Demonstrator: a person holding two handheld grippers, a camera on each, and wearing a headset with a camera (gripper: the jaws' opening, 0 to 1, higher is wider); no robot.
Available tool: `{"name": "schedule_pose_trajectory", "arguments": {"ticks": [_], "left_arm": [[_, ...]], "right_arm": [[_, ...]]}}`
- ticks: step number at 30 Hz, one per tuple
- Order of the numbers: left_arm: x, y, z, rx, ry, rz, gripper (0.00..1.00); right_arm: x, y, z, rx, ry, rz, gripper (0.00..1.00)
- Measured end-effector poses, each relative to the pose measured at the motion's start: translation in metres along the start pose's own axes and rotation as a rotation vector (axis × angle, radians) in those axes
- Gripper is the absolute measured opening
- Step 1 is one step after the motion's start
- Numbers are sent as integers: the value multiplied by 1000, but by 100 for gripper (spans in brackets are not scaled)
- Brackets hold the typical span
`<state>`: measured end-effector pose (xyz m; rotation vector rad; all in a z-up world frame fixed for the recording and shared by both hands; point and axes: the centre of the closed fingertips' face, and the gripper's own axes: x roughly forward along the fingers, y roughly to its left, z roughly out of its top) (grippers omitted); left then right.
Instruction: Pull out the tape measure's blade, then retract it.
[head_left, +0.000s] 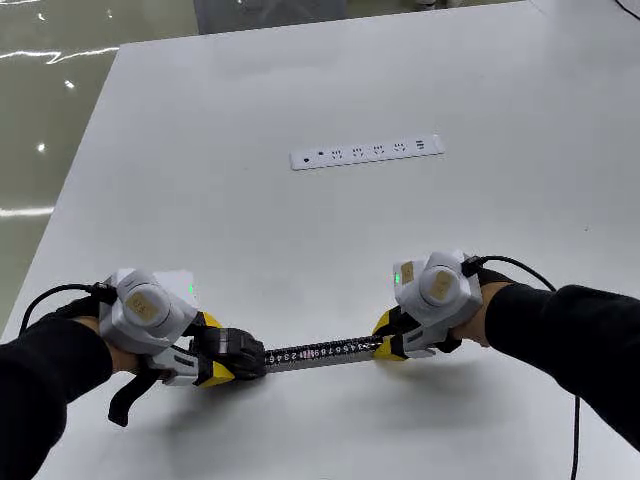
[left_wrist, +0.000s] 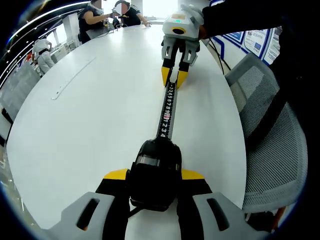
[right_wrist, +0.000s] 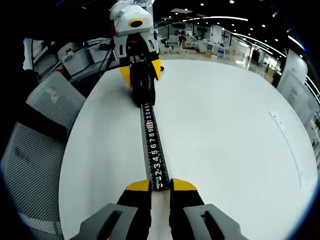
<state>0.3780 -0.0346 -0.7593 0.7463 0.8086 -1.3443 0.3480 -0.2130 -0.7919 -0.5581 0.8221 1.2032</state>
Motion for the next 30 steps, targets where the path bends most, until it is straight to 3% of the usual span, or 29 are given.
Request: {"name": "schedule_pose_trajectory", "arguments": {"ticks": [30], "left_arm": [[0, -1, 1, 2, 1, 0, 29]], "right_arm": [[-10, -2, -13, 4, 10, -5, 9]]}}
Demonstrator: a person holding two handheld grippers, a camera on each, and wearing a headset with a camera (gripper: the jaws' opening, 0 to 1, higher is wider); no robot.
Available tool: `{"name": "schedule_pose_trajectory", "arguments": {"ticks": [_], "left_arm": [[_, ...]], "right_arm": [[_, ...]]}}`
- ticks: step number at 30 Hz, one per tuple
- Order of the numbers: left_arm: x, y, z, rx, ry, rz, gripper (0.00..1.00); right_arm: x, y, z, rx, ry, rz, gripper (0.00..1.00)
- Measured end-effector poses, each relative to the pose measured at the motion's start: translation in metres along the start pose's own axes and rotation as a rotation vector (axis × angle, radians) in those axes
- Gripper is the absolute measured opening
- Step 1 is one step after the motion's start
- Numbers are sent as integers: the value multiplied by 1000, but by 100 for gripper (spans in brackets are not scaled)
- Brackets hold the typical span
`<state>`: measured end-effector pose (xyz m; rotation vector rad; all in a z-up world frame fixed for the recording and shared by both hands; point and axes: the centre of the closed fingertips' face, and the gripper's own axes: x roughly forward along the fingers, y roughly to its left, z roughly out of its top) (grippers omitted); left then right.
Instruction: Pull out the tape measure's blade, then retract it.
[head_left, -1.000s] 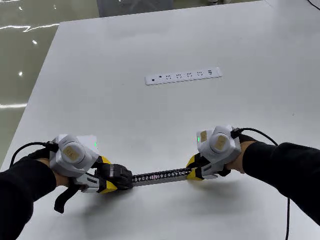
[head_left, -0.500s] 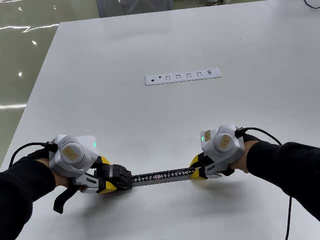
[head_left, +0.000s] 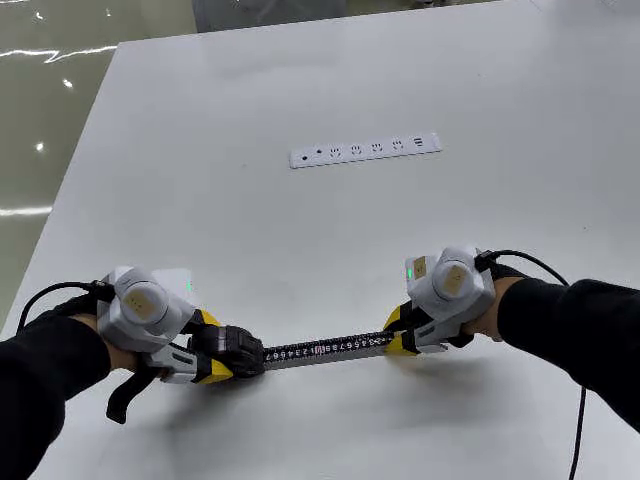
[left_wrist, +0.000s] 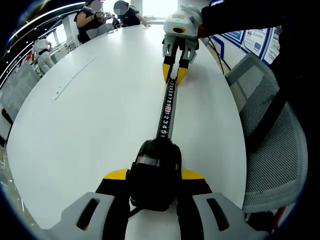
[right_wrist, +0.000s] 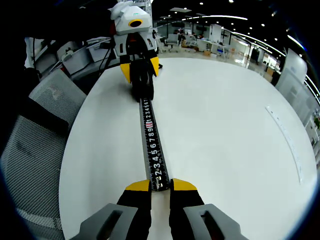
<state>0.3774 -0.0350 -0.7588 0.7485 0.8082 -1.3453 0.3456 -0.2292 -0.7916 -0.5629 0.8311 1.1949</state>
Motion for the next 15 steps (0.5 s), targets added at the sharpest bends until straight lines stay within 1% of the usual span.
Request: {"name": "schedule_pose_trajectory", "arguments": {"ticks": [15], "left_arm": [[0, 0, 0, -5, -3, 3, 29]], "right_arm": [[-1, 1, -2, 1, 4, -2, 9]]}}
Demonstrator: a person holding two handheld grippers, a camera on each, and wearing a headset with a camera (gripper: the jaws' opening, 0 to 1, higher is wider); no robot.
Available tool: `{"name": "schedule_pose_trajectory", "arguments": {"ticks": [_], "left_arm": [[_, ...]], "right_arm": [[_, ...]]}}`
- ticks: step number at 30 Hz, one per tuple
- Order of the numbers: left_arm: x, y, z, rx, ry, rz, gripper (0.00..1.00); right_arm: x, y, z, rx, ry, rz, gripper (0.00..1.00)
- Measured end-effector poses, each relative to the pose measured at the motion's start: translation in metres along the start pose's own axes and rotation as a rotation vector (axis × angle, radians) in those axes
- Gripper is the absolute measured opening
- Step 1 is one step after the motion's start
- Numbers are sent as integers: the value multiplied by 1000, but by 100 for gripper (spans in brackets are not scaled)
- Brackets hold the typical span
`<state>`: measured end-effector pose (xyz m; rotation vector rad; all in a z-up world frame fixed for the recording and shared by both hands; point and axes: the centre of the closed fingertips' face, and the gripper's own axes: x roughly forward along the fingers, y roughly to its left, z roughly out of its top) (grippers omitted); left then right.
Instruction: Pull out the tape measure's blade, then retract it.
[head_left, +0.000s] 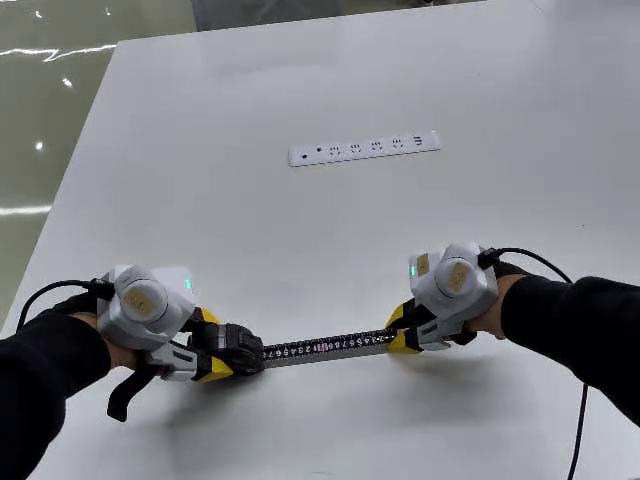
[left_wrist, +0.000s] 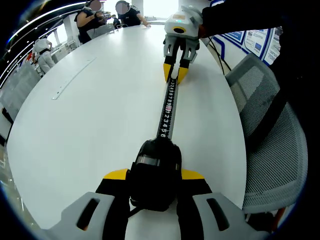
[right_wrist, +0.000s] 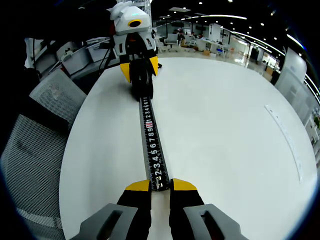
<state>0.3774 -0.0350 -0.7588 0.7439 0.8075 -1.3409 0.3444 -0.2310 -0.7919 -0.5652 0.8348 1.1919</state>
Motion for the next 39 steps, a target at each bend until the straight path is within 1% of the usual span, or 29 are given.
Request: {"name": "schedule_pose_trajectory", "arguments": {"ticks": [7, 17, 39], "left_arm": [[0, 0, 0, 1, 1, 1, 29], [1, 1, 0, 0, 2, 1, 29], [0, 0, 0, -3, 0, 1, 29]], "right_arm": [[0, 0, -1, -3, 2, 1, 9], [-5, -2, -9, 5, 10, -2, 9], [-15, -6, -20, 18, 12, -7, 9]]}}
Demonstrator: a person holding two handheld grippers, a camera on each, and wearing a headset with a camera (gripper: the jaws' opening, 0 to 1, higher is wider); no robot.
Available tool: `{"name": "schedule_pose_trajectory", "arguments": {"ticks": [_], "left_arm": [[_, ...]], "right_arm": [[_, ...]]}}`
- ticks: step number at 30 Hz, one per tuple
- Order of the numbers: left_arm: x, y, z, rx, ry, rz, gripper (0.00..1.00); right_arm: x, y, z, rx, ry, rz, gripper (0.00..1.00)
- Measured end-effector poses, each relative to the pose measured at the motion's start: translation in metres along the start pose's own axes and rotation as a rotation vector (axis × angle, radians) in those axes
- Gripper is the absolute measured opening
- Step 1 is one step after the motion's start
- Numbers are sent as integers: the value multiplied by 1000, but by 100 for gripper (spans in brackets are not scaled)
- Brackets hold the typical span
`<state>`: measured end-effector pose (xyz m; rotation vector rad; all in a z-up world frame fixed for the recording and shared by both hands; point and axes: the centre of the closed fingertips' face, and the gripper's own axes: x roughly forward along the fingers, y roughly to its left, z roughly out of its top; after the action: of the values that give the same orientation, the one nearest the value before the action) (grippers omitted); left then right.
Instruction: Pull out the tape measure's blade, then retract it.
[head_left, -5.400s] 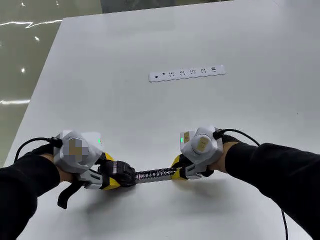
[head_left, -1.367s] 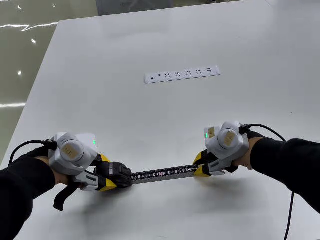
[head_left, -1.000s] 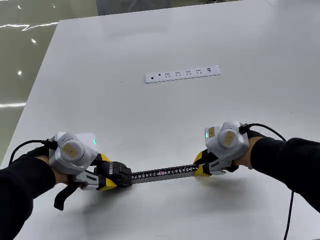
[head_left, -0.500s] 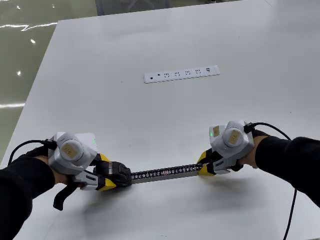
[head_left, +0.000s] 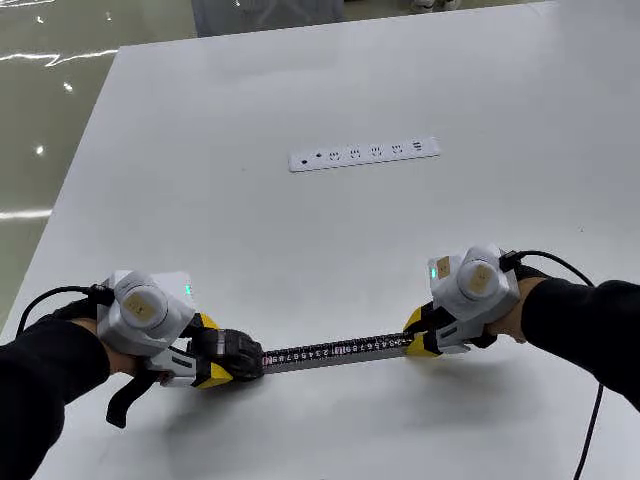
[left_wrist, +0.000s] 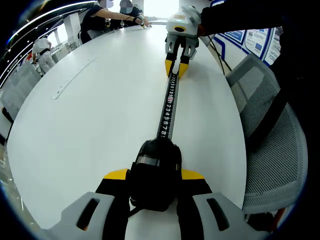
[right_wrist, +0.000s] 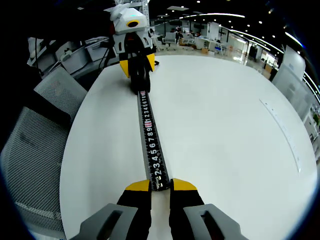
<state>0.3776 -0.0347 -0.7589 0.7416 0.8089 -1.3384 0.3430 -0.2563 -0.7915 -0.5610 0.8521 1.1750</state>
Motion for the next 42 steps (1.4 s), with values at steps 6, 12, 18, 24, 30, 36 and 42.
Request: {"name": "schedule_pose_trajectory", "arguments": {"ticks": [6, 12, 18, 24, 30, 36, 42], "left_arm": [[0, 1, 0, -1, 1, -1, 29], [1, 1, 0, -3, 1, -2, 29], [0, 1, 0, -4, 1, -1, 29], [1, 0, 0, 0, 4, -1, 29], [0, -1, 1, -1, 5, 1, 29], [0, -1, 0, 1, 6, 1, 29], [0, 0, 0, -1, 6, 2, 29]], "right_arm": [[-3, -1, -4, 6, 0, -2, 9], [-5, -1, -6, 6, 2, -2, 9], [-7, -2, -9, 9, 5, -3, 9], [-8, -2, -12, 19, 6, -1, 9], [-10, -2, -14, 12, 10, -1, 9], [-12, -2, -17, 14, 16, -2, 9], [-14, -2, -19, 17, 18, -4, 9]]}}
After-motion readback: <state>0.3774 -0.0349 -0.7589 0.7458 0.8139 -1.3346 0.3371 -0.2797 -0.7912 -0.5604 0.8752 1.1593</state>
